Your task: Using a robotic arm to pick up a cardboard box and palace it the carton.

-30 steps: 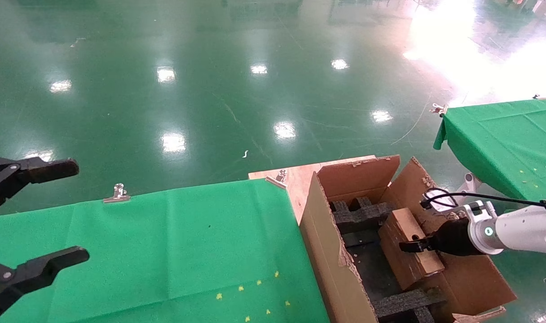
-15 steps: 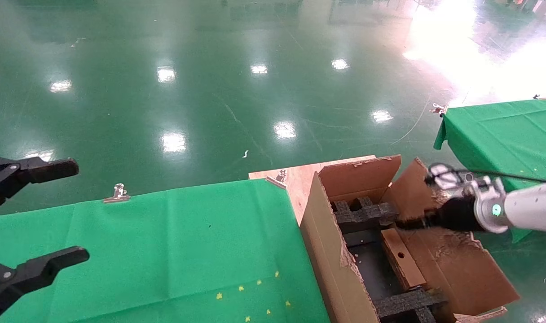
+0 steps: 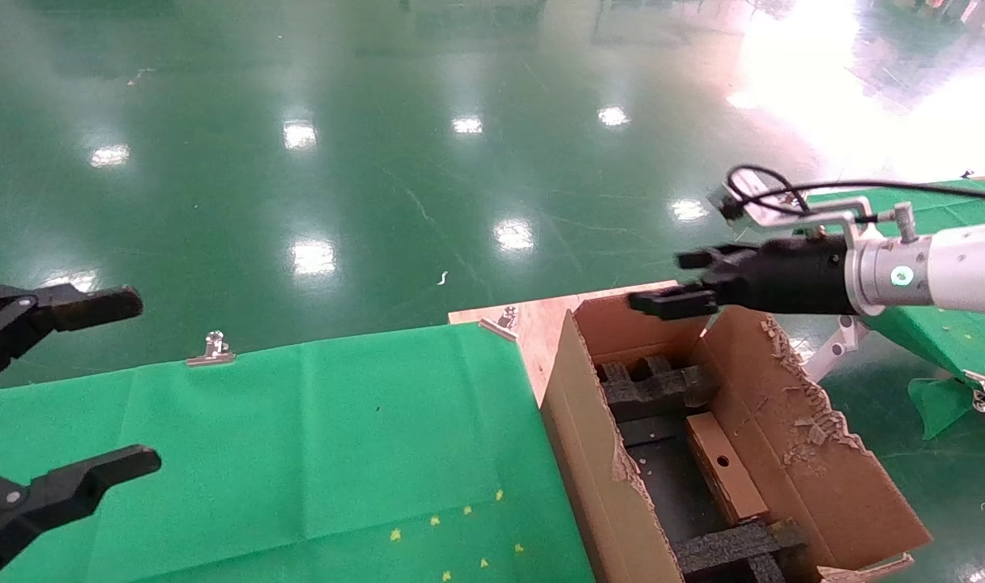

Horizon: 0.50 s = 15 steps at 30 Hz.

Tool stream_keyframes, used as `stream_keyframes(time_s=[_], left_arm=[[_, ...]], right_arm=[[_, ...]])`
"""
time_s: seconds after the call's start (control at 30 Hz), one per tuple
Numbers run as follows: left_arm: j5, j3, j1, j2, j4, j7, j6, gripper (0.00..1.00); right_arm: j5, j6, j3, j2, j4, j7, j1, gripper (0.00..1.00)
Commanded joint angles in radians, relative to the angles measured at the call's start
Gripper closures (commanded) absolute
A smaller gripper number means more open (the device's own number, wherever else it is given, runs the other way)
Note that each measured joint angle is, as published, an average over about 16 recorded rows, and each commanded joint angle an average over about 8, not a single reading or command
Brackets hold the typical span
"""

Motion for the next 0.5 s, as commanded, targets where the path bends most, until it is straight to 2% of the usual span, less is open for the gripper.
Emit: stream_keyframes(time_s=[0.03,0.23,0.5], left_arm=[[0.000,0.000,0.000,0.000,0.000,0.000,0.000,0.00],[0.000,0.000,0.000,0.000,0.000,0.000,0.000,0.00],[0.000,0.000,0.000,0.000,0.000,0.000,0.000,0.00]], right_arm=[[0.051,-0.033,0.024,0.014,0.042,-0.037,0.003,0.00],[0.099,-0.063,0.047,0.024,0.077,-0.064,0.002,0.00],[0.082,-0.053,0.045,0.018,0.060,-0.054,-0.006,0.00]])
